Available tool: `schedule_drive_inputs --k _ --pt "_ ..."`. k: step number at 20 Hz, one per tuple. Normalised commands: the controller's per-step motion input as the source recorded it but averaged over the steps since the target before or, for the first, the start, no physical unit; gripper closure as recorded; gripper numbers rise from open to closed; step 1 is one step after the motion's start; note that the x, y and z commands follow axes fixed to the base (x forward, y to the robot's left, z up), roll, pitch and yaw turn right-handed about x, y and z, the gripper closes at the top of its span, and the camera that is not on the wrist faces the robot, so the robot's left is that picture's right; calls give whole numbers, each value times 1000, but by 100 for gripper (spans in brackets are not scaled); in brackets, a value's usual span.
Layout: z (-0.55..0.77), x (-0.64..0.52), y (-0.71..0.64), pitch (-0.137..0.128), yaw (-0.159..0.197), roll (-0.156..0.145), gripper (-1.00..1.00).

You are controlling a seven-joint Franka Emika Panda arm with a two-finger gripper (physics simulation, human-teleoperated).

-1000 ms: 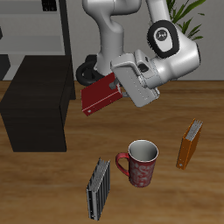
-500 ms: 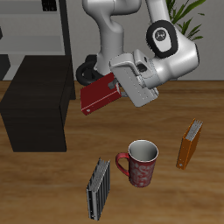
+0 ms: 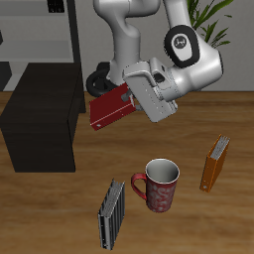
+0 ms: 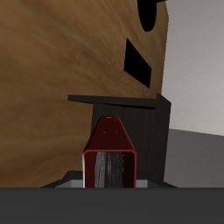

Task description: Place the red book in the top region of the shelf

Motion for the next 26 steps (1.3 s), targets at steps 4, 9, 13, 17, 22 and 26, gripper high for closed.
schedule_drive_inputs --k 4,9,13,17,22,26 --pt "-101 -9 -125 12 12 -9 100" --pt "-44 -8 -139 -4 -6 -13 100" --pt "-85 -34 -125 9 10 -23 100" --pt "-75 33 -222 17 -6 -25 100" --pt "-133 42 -164 10 0 -12 100" --pt "-90 16 -62 17 0 -3 100"
